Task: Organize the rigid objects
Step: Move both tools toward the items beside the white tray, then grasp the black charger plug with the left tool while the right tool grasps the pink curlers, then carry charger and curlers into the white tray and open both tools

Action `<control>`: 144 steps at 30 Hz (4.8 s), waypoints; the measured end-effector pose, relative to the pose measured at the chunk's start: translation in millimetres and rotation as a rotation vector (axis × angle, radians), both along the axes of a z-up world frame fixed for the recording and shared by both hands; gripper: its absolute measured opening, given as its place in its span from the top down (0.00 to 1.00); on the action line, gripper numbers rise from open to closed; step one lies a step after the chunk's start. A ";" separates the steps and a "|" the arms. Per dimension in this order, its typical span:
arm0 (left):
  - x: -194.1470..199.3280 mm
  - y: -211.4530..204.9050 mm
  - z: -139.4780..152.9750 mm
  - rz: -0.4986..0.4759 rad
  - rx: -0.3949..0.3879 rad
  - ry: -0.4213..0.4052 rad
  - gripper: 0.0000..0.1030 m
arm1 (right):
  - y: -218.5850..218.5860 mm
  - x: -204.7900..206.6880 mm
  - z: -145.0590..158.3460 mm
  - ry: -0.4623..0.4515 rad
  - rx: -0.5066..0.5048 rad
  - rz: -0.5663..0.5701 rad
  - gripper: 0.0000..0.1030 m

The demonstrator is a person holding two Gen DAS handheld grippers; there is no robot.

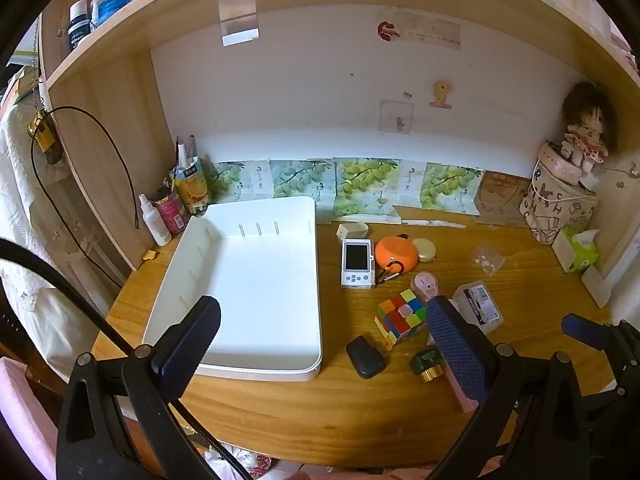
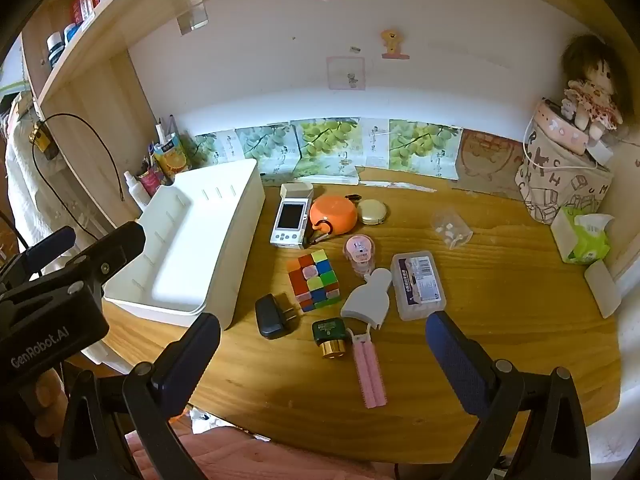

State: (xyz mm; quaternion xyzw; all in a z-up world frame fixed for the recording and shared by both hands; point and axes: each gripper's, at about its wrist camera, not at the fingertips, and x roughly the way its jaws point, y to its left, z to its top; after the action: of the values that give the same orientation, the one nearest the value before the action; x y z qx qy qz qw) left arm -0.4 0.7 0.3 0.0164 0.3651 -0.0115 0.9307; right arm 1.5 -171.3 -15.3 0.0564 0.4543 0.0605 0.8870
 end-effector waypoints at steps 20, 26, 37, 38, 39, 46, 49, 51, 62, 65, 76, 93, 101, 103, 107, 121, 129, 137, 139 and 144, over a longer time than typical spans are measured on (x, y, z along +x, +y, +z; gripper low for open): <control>-13.1 6.6 -9.7 0.001 -0.048 0.097 0.01 | -3.8 -16.8 -6.3 0.059 -0.061 -0.025 0.00; -9.1 7.1 -20.2 0.004 -0.091 0.159 0.01 | -6.7 -15.9 -12.4 0.084 -0.062 -0.040 0.00; 7.8 4.5 -66.5 0.027 -0.192 0.373 0.01 | -7.9 -14.1 -37.7 0.134 -0.059 -0.034 0.00; 9.7 3.8 -71.0 0.026 -0.199 0.390 0.01 | -7.5 -13.0 -41.6 0.144 -0.060 -0.032 0.01; 11.7 2.9 -75.6 0.025 -0.204 0.408 0.01 | -7.3 -12.3 -44.4 0.150 -0.060 -0.030 0.01; 30.2 -0.3 -112.5 0.056 -0.255 0.544 0.01 | -10.3 -2.1 -78.6 0.260 -0.037 -0.024 0.09; 39.5 0.3 -129.8 0.096 -0.297 0.603 0.03 | -12.8 1.2 -92.7 0.305 -0.029 -0.023 0.12; 45.1 -0.1 -141.9 0.125 -0.314 0.641 0.06 | -14.9 3.9 -102.2 0.334 -0.026 -0.019 0.15; 70.1 -5.6 -186.8 0.298 -0.413 0.713 0.09 | -29.5 29.8 -146.1 0.497 -0.003 0.073 0.38; 78.9 -6.8 -190.9 0.336 -0.419 0.698 0.10 | -30.0 35.7 -154.0 0.525 -0.010 0.114 0.43; 99.9 -13.7 -208.0 0.429 -0.412 0.689 0.27 | -27.9 46.9 -175.6 0.604 0.015 0.225 0.68; 95.9 -12.7 -211.6 0.410 -0.428 0.666 0.55 | -38.5 51.6 -185.6 0.612 0.081 0.228 0.75; 72.9 -9.8 -207.1 0.382 -0.422 0.696 0.56 | -50.8 53.5 -175.4 0.612 0.143 0.191 0.76; 65.5 -9.8 -201.1 0.367 -0.410 0.692 0.56 | -53.1 54.0 -168.2 0.602 0.156 0.182 0.76; 52.7 -9.6 -185.7 0.310 -0.388 0.688 0.56 | -58.1 53.4 -155.9 0.579 0.182 0.174 0.76; 34.0 17.3 -105.7 -0.012 -0.221 0.648 0.56 | -26.6 44.9 -86.1 0.388 0.200 0.190 0.76; 49.5 61.4 -59.8 -0.103 -0.134 0.547 0.56 | 39.2 62.4 -50.2 0.270 0.198 0.205 0.76; 77.2 115.8 -47.0 -0.102 -0.076 0.470 0.56 | 104.9 86.8 -35.9 0.199 0.206 0.210 0.75; 82.5 130.2 -49.5 -0.091 -0.068 0.459 0.56 | 119.2 93.3 -35.6 0.193 0.211 0.209 0.75; 98.1 164.1 -59.6 -0.070 -0.051 0.446 0.55 | 150.9 110.0 -40.5 0.172 0.221 0.202 0.75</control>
State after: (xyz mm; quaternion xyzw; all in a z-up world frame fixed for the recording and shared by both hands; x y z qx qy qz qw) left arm 97.8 164.9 -59.3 0.0026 0.5606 -0.0561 0.8262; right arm 111.5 -20.3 -55.8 0.1125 0.5225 0.1938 0.8227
